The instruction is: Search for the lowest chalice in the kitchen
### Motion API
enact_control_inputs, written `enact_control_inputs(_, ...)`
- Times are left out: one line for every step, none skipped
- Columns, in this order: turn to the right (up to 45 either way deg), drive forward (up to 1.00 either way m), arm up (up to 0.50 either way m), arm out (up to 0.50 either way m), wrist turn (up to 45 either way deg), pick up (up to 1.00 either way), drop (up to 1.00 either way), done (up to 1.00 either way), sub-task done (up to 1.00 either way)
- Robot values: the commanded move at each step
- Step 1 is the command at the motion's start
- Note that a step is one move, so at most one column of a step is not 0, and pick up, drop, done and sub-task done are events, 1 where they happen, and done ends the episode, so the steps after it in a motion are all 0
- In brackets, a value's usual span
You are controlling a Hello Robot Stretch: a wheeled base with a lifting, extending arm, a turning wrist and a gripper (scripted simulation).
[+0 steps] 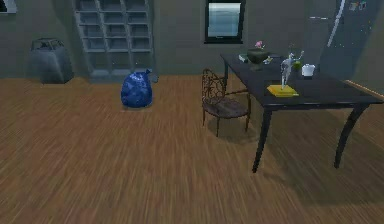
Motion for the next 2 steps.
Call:
enact_control_inputs(0.0, 0.75, 0.00, 0.00, 0.0, 0.00, 0.00, 0.00, 0.00)
enact_control_inputs(-45.0, 0.00, 0.00, 0.00, 0.0, 0.00, 0.00, 0.00, 0.00)
